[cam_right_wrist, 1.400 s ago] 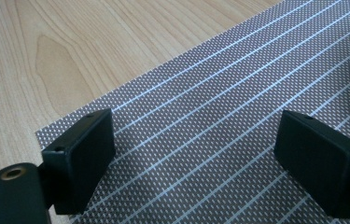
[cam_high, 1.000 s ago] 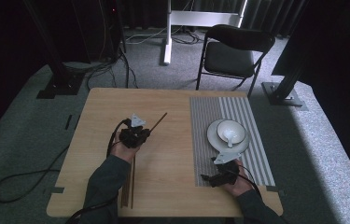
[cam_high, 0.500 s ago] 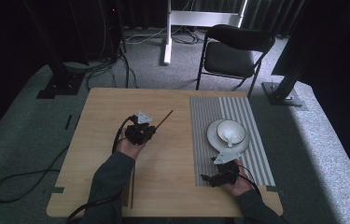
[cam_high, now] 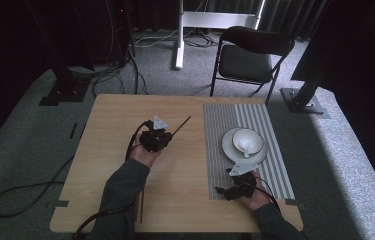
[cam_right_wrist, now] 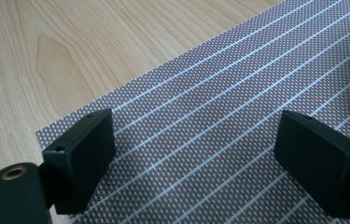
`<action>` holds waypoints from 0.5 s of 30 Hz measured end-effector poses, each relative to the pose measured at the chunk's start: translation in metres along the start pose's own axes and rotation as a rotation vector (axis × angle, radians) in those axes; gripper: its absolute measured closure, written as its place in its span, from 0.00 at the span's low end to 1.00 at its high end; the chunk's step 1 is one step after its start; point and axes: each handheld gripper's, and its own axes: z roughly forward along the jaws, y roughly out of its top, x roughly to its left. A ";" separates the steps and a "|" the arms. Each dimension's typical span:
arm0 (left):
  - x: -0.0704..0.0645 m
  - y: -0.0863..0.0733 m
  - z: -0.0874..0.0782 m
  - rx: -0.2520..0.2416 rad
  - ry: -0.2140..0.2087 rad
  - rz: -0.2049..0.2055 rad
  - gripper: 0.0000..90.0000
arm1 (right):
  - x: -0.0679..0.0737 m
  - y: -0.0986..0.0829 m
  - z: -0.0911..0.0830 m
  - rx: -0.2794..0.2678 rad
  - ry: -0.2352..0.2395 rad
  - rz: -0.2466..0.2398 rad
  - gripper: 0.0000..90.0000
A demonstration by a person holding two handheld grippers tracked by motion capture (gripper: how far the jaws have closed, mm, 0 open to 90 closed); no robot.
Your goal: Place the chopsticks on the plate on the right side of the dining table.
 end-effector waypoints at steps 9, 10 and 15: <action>-0.004 0.007 0.005 -0.001 -0.009 0.007 0.94 | 0.000 0.000 0.000 0.000 0.000 0.000 0.13; -0.005 0.007 0.006 0.000 -0.011 0.008 0.94 | 0.000 0.000 0.000 0.000 0.000 0.000 0.13; -0.009 0.013 0.011 -0.002 -0.020 0.015 0.94 | 0.000 0.000 0.000 0.000 0.000 0.000 0.13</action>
